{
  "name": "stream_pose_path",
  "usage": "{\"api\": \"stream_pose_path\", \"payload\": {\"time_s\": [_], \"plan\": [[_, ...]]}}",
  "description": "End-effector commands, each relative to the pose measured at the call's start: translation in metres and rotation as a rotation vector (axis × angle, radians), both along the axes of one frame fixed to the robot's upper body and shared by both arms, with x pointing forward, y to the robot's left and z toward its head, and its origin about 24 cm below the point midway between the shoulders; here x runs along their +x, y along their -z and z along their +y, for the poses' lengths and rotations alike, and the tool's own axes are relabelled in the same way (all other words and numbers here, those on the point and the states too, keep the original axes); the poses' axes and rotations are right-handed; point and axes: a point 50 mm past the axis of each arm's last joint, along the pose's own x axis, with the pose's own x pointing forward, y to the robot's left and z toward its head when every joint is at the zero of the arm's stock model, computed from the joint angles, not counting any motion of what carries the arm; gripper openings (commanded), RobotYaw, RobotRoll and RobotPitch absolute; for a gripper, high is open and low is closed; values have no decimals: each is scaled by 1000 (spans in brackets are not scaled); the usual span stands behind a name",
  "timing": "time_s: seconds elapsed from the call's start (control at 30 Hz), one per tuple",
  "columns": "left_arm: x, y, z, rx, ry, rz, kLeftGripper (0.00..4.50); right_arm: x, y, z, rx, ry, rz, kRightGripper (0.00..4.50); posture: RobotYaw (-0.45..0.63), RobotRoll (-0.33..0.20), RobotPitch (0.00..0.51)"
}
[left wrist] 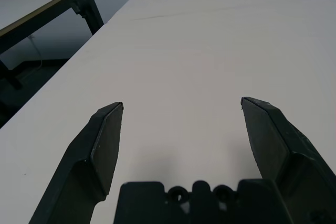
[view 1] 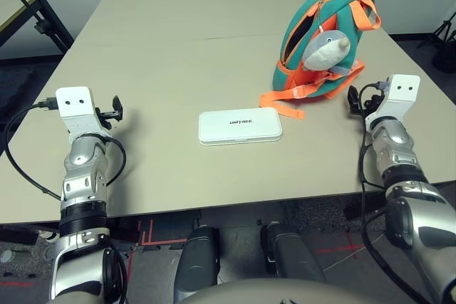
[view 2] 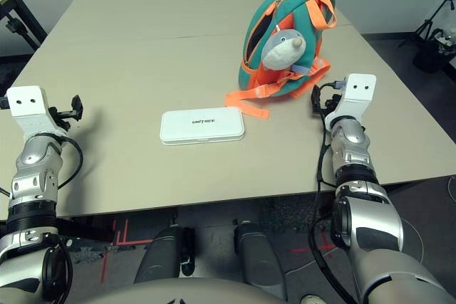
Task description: Put the pencil case into the backpack and zip it.
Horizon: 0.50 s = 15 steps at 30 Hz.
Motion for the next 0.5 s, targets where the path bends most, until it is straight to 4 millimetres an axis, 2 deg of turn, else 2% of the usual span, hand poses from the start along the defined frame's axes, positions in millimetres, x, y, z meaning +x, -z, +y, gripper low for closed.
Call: {"api": "stream_pose_path", "payload": {"time_s": [0.03,0.23,0.37,0.43,0.5], "plan": [[0,5,-3,-7,-2,12,4500,-3,0,-6,-1,22,-2,4439,-63,0,86],[1,4,-5,-95,3,29,4500,-10,-8,-18,-32,10,-24,4439,-76,0,100],[3,-2,-13,-239,168,13,4500,-22,-15,-20,-96,-108,-28,4439,-90,0,104],[4,-8,-20,-308,291,11,4500,-30,-18,-18,-103,-201,-5,4073,-95,0,108],[5,-14,-25,-366,409,2,4500,-38,-22,-12,-53,-304,29,3488,-101,0,114]]}}
